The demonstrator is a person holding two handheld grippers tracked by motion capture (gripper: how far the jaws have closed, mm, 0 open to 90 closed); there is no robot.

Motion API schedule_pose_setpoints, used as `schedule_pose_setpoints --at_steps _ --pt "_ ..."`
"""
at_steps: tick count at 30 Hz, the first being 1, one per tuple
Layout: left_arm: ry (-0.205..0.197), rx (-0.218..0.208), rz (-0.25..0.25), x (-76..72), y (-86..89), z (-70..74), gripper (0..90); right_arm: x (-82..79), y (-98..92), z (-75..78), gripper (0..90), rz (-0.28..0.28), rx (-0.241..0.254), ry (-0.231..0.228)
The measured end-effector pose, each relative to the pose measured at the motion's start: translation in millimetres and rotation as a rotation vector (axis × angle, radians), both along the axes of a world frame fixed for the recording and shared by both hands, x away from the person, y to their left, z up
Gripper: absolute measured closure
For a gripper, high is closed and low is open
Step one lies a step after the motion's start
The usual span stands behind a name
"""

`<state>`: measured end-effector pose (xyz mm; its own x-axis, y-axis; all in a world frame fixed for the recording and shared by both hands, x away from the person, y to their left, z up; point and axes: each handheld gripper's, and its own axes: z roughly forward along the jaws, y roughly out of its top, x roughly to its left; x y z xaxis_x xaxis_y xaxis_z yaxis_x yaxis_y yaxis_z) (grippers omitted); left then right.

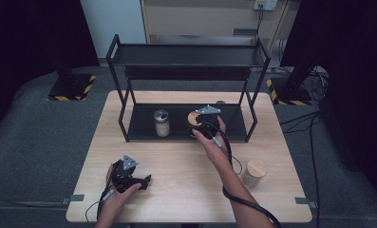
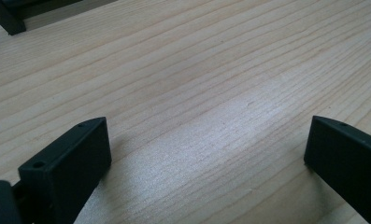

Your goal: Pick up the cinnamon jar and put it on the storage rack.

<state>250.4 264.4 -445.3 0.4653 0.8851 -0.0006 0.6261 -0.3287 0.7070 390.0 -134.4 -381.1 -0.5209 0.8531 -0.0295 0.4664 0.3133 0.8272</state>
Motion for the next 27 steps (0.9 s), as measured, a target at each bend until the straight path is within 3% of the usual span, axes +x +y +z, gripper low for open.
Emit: schedule_pose_setpoints --at_steps 27 --pt "-0.001 0.001 0.001 -0.3 -0.3 0.0 0.0 24.1 25.0 -10.4 25.8 -0.012 -0.007 0.029"
